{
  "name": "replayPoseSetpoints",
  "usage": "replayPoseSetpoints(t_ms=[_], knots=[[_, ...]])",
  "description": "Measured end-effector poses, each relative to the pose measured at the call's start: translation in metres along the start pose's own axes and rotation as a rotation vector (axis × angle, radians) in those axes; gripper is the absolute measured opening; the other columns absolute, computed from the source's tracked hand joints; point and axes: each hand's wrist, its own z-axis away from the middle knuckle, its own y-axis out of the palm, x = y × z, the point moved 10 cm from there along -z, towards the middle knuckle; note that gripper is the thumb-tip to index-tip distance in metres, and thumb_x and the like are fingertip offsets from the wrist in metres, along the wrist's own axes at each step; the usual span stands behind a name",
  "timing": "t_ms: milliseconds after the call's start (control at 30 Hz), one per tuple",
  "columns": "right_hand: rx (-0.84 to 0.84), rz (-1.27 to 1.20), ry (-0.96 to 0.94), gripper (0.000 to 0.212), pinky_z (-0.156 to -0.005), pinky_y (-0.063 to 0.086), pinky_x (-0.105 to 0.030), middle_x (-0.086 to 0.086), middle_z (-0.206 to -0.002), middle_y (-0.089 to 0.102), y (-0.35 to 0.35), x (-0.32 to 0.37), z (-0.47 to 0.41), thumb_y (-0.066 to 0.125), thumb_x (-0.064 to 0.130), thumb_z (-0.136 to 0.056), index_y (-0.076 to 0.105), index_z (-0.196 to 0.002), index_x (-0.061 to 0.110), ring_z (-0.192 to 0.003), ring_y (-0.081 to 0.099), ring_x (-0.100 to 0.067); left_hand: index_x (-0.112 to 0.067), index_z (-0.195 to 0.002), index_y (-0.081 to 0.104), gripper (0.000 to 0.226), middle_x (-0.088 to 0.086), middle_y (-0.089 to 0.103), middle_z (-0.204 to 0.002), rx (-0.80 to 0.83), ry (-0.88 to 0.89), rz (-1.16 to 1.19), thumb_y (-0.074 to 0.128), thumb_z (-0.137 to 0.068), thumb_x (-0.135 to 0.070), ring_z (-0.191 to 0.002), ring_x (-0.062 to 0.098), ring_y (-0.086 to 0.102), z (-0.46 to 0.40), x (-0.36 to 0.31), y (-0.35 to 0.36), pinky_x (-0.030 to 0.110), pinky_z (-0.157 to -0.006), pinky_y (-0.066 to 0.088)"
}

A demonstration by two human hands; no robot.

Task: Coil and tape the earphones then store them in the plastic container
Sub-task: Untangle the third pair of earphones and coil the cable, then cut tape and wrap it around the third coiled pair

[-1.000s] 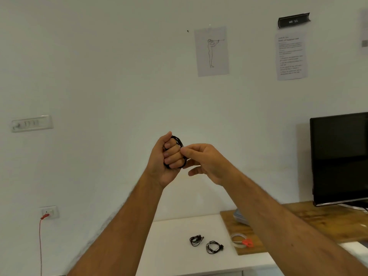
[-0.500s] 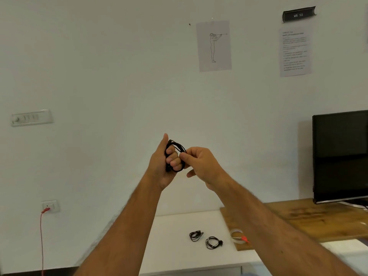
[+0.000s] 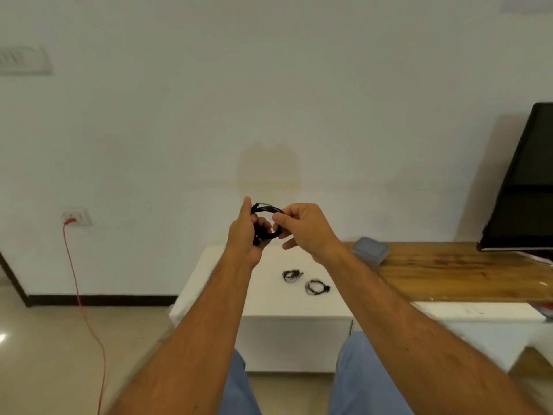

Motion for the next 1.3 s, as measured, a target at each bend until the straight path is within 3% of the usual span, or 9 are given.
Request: replayPoseSetpoints(t_ms=[100,300,400,633,767,933,1100,1233,1300], knots=[[0.022,0.006,0.082,0.015,-0.056,0.058,-0.033,-0.015,-0.079,0.071,0.016,-0.044,-0.005,0.064,0.013,-0.093,0.069,-0.086,0.0,-0.065,0.066,-0.017,-0.016,-0.063,0.042,0.051,0.002,0.048,-0.059,-0.029,-0.093,0.06,0.049,-0.094,-0.055,-0.055,0.016,0.055,-0.016,0.044,-0.027,0.04,-0.086,0.052],[0.057,0.006,0.258,0.019,-0.059,0.059,-0.031,-0.013,-0.077,0.071,0.037,-0.13,-0.018,0.062,0.011,-0.094,0.069,-0.088,-0.005,-0.063,0.067,-0.02,-0.012,-0.09,0.057,0.061,0.01,0.064,-0.083,0.022,-0.305,-0.06,0.035,-0.092,-0.068,-0.071,0.028,0.064,-0.043,0.118,-0.074,0.035,-0.057,0.05],[0.073,-0.002,0.328,0.018,-0.061,0.06,-0.032,-0.011,-0.076,0.07,0.045,-0.162,-0.025,0.062,0.011,-0.095,0.068,-0.088,-0.004,-0.063,0.068,-0.021,-0.007,-0.103,0.058,0.065,0.02,0.067,-0.108,0.021,-0.391,-0.016,0.034,-0.093,-0.067,-0.089,0.032,0.067,-0.052,0.147,-0.091,0.044,-0.071,0.056],[0.083,-0.005,0.413,0.021,-0.057,0.059,-0.03,-0.014,-0.077,0.069,0.054,-0.207,-0.044,0.062,0.01,-0.094,0.066,-0.092,-0.011,-0.059,0.062,-0.017,-0.006,-0.118,0.059,0.069,0.019,0.069,-0.113,0.003,-0.485,0.01,0.029,-0.096,-0.064,-0.097,0.03,0.069,-0.068,0.195,-0.117,0.047,-0.084,0.057],[0.078,0.035,0.431,0.02,-0.063,0.061,-0.034,-0.014,-0.079,0.07,0.054,-0.228,-0.054,0.062,0.01,-0.094,0.068,-0.093,-0.009,-0.062,0.062,-0.017,-0.016,-0.12,0.062,0.052,0.011,0.071,-0.113,-0.008,-0.435,-0.066,0.032,-0.1,-0.054,-0.103,0.028,0.069,-0.077,0.208,-0.133,0.044,-0.084,0.056],[0.107,0.087,0.47,0.02,-0.063,0.061,-0.033,-0.014,-0.08,0.07,0.062,-0.259,-0.056,0.061,0.011,-0.095,0.069,-0.09,-0.006,-0.065,0.064,-0.019,-0.012,-0.116,0.065,0.052,0.009,0.072,-0.11,0.019,-0.399,-0.141,0.036,-0.101,-0.052,-0.103,0.026,0.069,-0.094,0.214,-0.145,0.044,-0.092,0.054],[0.119,0.086,0.513,0.02,-0.062,0.061,-0.033,-0.012,-0.08,0.07,0.074,-0.287,-0.067,0.061,0.012,-0.095,0.068,-0.089,-0.006,-0.065,0.063,-0.019,-0.012,-0.113,0.066,0.038,0.007,0.073,-0.107,-0.013,-0.361,-0.209,0.055,-0.095,-0.044,-0.104,0.024,0.069,-0.114,0.22,-0.161,0.044,-0.091,0.055],[0.127,0.049,0.563,0.022,-0.063,0.061,-0.035,-0.011,-0.079,0.069,0.088,-0.315,-0.079,0.062,0.012,-0.095,0.067,-0.092,-0.009,-0.063,0.062,-0.018,-0.013,-0.107,0.069,0.028,0.003,0.069,-0.1,-0.083,-0.353,-0.259,0.063,-0.092,-0.036,-0.095,0.018,0.065,-0.134,0.226,-0.181,0.035,-0.078,0.057],[0.129,0.024,0.595,0.023,-0.063,0.061,-0.035,-0.012,-0.079,0.069,0.095,-0.332,-0.086,0.062,0.012,-0.095,0.066,-0.093,-0.011,-0.062,0.061,-0.017,-0.016,-0.106,0.069,0.028,-0.002,0.066,-0.096,-0.111,-0.371,-0.311,0.067,-0.089,-0.038,-0.085,0.015,0.059,-0.144,0.23,-0.191,0.028,-0.065,0.049]])
